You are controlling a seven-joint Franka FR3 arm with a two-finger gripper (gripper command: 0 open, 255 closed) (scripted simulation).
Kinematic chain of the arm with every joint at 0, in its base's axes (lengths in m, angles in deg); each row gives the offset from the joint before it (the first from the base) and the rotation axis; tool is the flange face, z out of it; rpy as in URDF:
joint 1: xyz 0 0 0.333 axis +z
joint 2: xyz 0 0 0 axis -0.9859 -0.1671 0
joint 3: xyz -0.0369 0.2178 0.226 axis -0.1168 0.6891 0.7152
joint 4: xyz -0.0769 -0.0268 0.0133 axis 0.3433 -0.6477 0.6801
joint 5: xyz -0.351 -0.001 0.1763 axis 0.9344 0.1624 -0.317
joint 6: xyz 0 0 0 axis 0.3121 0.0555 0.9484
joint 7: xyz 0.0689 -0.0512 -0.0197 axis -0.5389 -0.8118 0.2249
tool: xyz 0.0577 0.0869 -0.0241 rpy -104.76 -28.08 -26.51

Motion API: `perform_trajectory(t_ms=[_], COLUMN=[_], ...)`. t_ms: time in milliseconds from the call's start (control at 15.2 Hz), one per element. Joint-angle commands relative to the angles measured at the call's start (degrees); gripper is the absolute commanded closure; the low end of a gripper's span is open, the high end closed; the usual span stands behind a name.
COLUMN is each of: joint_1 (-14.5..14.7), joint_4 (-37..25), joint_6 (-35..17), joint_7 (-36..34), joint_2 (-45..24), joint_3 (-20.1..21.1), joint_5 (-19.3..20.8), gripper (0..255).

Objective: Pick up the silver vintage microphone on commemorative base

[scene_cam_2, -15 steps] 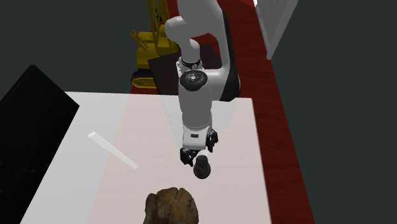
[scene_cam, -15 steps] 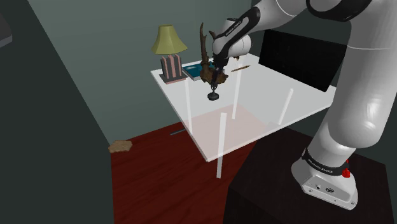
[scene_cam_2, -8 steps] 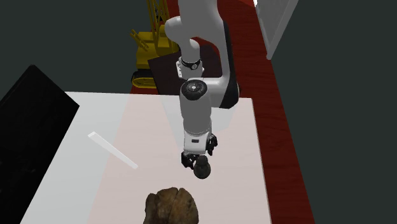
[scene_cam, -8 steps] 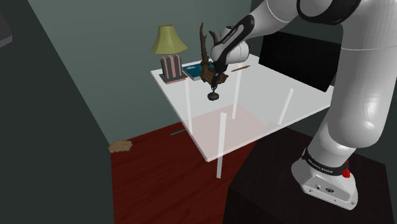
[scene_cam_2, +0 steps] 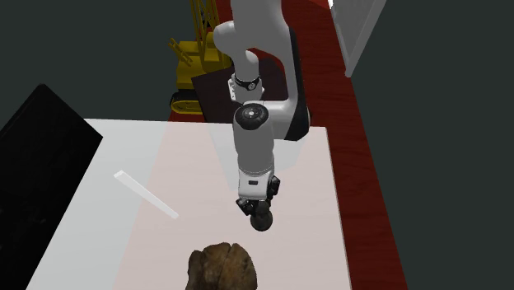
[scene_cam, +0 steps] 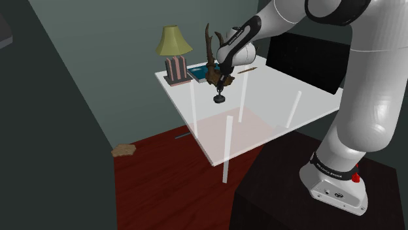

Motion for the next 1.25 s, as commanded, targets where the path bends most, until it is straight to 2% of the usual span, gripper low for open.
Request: perform_trajectory(t_ms=[0, 1188], joint_1=[-0.02, 1.30], joint_4=[0.02, -3.52], joint_6=[0.02, 10.09], joint_7=[-0.02, -4.09], joint_2=[-0.04, 6.94], joint_3=[-0.03, -2.03], joint_5=[0.02, 5.35], gripper=[255, 255])
